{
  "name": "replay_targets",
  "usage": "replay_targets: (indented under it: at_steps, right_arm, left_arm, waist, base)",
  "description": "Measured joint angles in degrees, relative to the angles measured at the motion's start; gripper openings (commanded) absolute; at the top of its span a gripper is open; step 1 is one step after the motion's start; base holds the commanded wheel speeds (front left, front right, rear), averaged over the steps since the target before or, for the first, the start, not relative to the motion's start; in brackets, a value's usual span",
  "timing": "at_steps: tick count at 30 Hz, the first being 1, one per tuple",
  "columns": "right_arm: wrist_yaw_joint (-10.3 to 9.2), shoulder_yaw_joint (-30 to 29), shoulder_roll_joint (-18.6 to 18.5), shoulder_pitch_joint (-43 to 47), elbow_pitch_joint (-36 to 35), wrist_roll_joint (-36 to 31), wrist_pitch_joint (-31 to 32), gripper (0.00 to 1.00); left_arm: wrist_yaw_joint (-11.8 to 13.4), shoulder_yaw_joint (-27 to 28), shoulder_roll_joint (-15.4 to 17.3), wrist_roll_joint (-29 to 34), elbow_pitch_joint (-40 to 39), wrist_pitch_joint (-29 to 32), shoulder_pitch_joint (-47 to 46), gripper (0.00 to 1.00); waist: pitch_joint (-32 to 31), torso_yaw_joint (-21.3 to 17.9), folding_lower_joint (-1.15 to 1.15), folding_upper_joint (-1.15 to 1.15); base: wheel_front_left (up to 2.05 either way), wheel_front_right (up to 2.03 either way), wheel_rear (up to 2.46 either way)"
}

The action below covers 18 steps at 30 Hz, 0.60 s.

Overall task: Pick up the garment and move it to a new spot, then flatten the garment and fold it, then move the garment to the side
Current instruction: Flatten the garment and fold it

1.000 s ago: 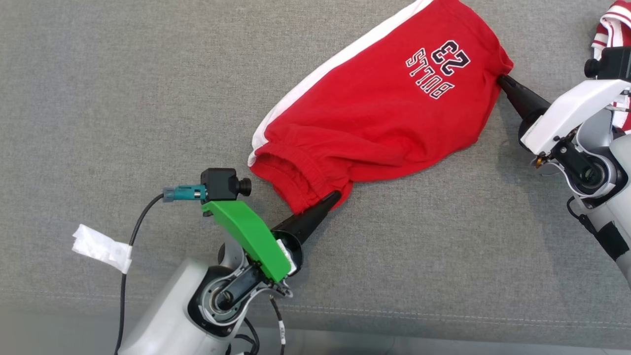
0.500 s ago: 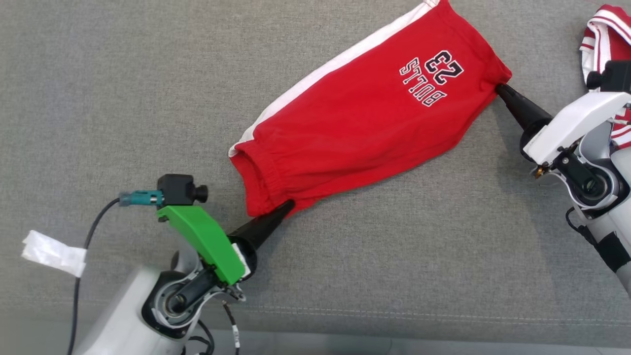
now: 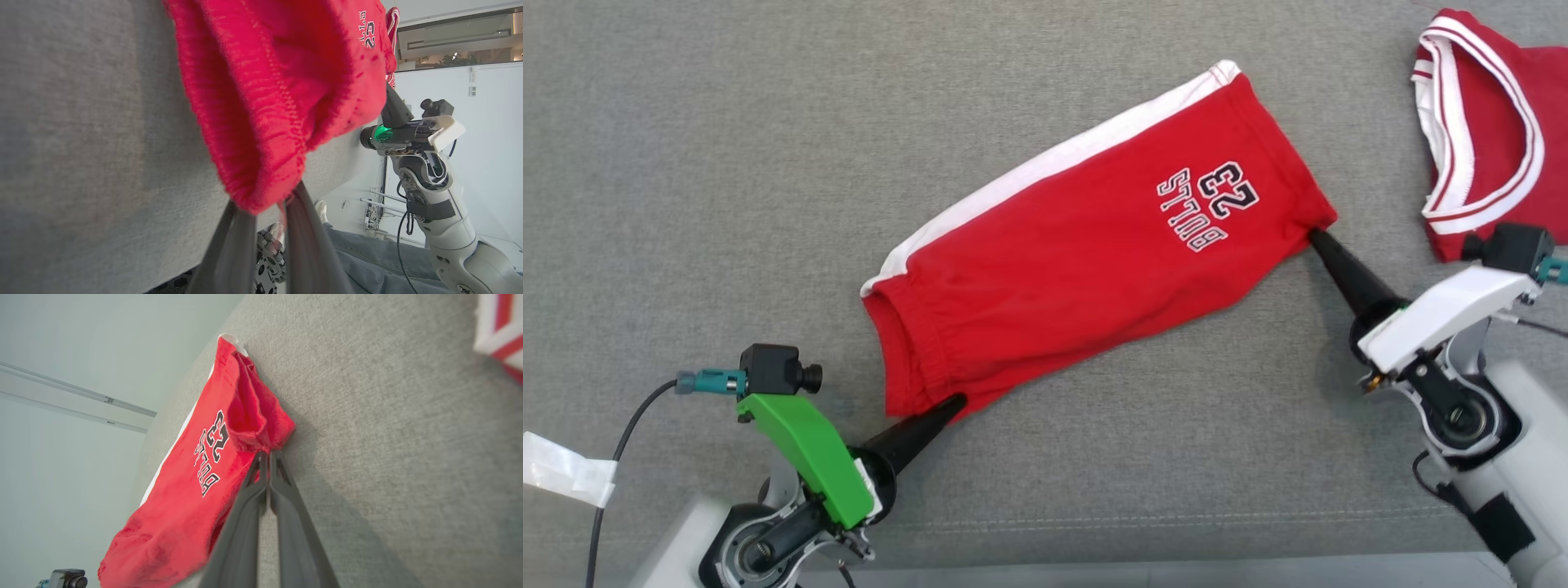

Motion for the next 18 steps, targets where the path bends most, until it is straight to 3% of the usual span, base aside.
replay_targets:
  at_steps: [10, 18]
  right_arm:
    - [0.41, -0.7, 3.1, 10.0, -8.7, 1.9, -6.2, 0.0]
    - [0.26, 0.2, 3.9, 15.0, -12.1, 1.9, -8.3, 0.0]
  left_arm:
    - [-0.3, 1.0, 6.8, -1.7, -3.6, 4.0, 3.6, 0.0]
    - [-0.3, 4.5, 10.1, -2.6, -4.7, 4.0, 4.0, 0.0]
  waist:
    - [-0.5, -4.1, 0.0, 0.0]
    - [-1.1, -6.3, 0.0, 0.0]
  base:
    - [0.0, 0.0, 0.0]
    - [0.0, 0.0, 0.0]
